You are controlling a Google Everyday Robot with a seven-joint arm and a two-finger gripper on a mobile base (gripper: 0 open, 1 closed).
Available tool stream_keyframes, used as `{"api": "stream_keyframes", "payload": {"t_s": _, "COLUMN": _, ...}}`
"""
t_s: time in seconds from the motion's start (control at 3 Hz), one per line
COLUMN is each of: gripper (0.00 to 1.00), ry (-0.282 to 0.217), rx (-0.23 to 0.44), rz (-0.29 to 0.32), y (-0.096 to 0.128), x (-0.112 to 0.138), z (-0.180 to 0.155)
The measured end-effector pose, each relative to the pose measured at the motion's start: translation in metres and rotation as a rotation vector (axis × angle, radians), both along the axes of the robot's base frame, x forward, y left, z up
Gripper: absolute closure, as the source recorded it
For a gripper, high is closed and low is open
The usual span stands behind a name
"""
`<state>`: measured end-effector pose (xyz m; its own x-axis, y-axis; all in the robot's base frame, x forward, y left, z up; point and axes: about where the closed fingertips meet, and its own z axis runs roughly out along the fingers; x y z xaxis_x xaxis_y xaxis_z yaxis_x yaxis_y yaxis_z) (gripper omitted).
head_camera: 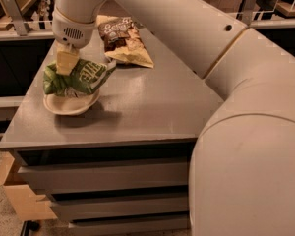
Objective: Pick green jalapeno chip bag from paper bowl and place on counter
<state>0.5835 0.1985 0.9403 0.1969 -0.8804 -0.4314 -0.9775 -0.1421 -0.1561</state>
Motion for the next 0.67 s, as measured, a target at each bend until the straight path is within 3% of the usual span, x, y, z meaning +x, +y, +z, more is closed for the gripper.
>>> {"api": "stream_keyframes", "payload": {"t_s": 0.33, "gripper": 1.00, "ry": -0.048, "rx": 0.053, "rz": -0.059, "y": -0.022, "x": 0.011, "z": 0.024}}
{"api": "stream_keyframes", "payload": {"t_s": 0.67, "gripper": 1.00, "ry": -0.091, "rx": 0.062, "rz": -0.145, "y": -0.057, "x": 0.029, "z": 0.039}}
